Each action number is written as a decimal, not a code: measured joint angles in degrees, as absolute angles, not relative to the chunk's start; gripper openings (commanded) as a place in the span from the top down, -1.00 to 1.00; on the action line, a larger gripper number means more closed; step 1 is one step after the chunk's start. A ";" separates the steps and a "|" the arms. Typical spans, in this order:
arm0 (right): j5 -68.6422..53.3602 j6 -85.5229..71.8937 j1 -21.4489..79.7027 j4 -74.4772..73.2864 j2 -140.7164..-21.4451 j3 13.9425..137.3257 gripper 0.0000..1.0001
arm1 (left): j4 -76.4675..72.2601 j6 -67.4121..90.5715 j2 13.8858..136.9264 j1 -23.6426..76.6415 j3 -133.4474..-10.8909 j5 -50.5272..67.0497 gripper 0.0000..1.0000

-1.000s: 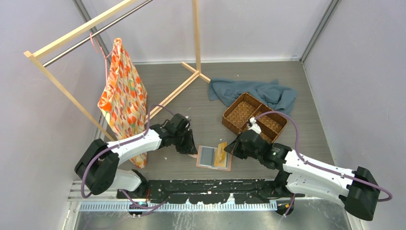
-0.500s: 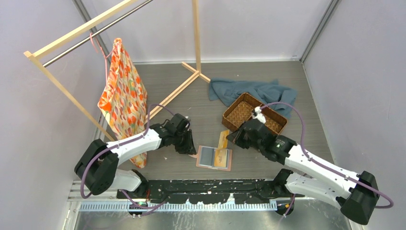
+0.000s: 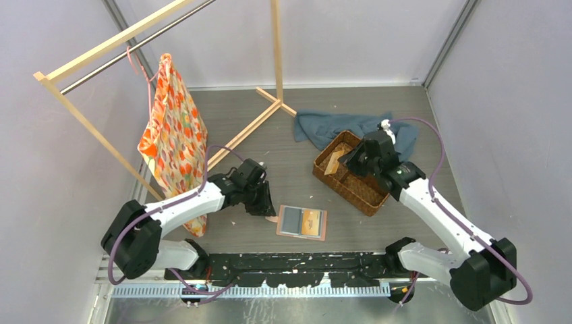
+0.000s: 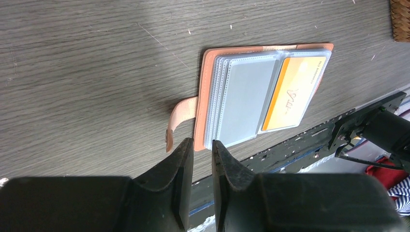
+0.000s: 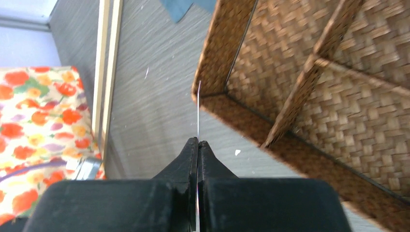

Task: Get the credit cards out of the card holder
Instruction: Place the credit card in the storage box.

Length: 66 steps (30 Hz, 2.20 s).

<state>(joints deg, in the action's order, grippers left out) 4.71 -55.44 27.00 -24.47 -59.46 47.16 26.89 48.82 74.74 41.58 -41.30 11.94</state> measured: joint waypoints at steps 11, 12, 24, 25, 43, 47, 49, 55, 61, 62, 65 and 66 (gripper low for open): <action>2.33 -53.60 16.29 -19.90 -71.05 48.86 0.99 | 28.18 48.84 72.51 41.58 -41.30 11.51 0.55; 2.26 -53.63 15.90 -19.31 -72.14 48.88 0.99 | 28.18 48.84 72.10 41.58 -41.30 11.49 0.54; 1.32 -53.69 15.51 -12.91 -82.26 50.89 0.99 | 28.42 49.08 69.93 41.58 -40.91 10.63 0.54; 1.28 -53.76 15.51 -12.40 -83.13 51.18 0.99 | 28.47 49.08 69.71 41.58 -40.84 10.59 0.54; 1.41 -53.78 15.35 -9.02 -89.41 52.80 0.99 | 29.91 49.12 67.00 41.58 -39.81 10.00 0.53; 1.39 -52.07 15.33 -9.65 -89.41 53.60 0.99 | 30.06 49.10 67.00 41.58 -39.81 9.93 0.52; 1.34 -50.83 15.31 -10.44 -89.38 54.41 0.99 | 30.06 49.10 67.00 41.58 -39.75 9.82 0.52; -0.82 -46.02 15.25 -13.72 -88.84 56.31 0.99 | 30.04 49.08 67.22 41.58 -39.55 9.82 0.51; -6.85 -34.70 13.63 -22.13 -88.60 62.48 0.99 | 30.02 49.06 67.40 41.58 -39.55 9.82 0.51; -8.56 -32.51 12.88 -23.18 -88.36 63.55 0.99 | 30.02 49.06 67.51 41.58 -39.55 9.82 0.51; -12.88 -26.59 11.60 -26.98 -87.50 66.46 0.99 | 30.02 49.06 67.83 41.58 -39.55 9.82 0.51; -14.28 -24.47 11.25 -28.77 -87.46 67.94 0.99 | 30.00 49.06 67.85 41.58 -39.55 9.82 0.51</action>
<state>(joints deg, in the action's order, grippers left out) -14.28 -24.47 11.25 -28.77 -87.46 67.94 30.00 49.06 67.85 41.58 -39.55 9.82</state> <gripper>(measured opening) 0.020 0.245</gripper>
